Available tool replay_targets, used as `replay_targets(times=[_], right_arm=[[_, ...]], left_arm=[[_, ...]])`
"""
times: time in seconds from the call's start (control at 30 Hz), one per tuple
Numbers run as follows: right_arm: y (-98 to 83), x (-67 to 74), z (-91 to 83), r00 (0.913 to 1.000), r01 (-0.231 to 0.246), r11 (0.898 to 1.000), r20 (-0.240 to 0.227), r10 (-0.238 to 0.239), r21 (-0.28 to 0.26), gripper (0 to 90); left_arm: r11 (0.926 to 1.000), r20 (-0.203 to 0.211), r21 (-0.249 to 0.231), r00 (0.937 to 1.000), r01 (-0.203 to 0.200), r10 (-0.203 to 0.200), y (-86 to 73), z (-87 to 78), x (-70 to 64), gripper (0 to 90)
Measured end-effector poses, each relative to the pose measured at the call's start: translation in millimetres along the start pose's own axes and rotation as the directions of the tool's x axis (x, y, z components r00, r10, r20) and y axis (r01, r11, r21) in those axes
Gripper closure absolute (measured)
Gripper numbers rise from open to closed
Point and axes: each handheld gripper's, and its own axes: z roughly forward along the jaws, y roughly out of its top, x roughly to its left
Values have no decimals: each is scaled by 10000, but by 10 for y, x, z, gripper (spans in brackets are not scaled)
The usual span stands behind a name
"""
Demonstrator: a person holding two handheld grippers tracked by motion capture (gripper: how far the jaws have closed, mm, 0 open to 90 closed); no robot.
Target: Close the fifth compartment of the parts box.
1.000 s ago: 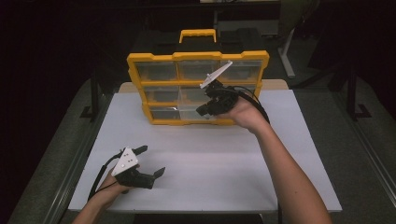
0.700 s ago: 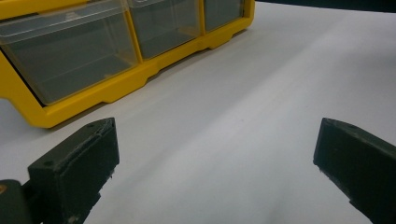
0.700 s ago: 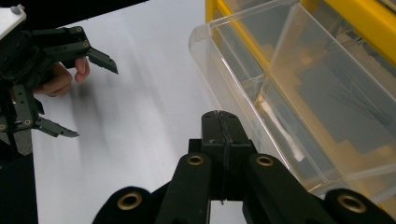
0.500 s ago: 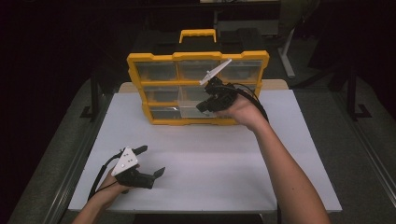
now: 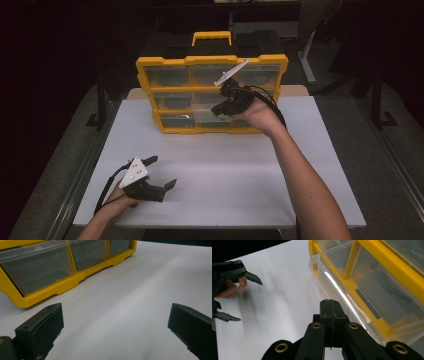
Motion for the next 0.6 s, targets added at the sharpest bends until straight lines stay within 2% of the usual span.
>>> replay_targets(times=[0.6], right_arm=[[49,-166,70,9982,-431,9986,411,443,-299,888]], left_arm=[[10000,-5,-13,10000,14,-14,-4,0,6,4]])
